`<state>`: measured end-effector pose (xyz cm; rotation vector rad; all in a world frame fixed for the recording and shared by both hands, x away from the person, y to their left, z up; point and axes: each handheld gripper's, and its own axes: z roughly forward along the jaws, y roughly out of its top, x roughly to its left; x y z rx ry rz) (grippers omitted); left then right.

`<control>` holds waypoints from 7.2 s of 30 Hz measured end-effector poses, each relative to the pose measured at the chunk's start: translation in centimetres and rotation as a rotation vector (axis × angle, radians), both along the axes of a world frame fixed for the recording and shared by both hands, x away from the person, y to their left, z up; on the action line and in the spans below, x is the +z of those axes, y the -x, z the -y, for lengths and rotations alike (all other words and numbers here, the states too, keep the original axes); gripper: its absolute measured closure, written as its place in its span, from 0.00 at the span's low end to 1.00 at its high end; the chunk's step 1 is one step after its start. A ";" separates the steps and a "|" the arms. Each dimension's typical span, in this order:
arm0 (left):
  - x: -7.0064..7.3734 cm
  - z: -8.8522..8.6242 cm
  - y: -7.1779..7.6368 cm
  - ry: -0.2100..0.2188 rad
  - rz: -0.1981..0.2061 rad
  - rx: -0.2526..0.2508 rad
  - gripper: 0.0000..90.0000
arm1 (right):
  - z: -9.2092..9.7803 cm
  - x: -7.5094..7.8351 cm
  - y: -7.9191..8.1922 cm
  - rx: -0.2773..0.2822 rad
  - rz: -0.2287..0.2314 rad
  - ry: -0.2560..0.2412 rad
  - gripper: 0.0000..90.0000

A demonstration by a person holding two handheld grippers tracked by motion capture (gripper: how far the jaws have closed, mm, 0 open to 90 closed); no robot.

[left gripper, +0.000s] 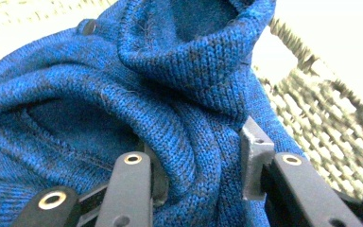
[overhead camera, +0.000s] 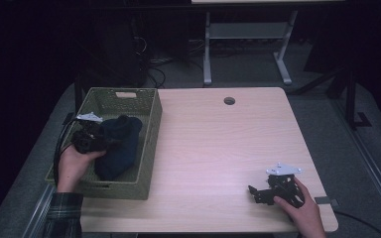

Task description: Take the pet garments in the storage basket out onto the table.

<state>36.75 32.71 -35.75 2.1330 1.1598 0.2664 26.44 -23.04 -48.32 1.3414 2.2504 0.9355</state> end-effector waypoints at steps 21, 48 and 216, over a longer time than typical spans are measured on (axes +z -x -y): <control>5.4 0.5 0.9 0.190 0.203 0.003 0.71 | 0.0 0.0 0.0 0.001 0.000 -0.002 0.00; 10.1 5.9 1.1 0.255 0.318 -0.152 0.72 | 0.0 0.0 -0.1 0.000 0.001 -0.002 0.00; -5.0 24.6 2.3 0.039 0.079 -0.420 0.17 | 0.0 0.0 -0.1 0.002 0.001 0.001 0.00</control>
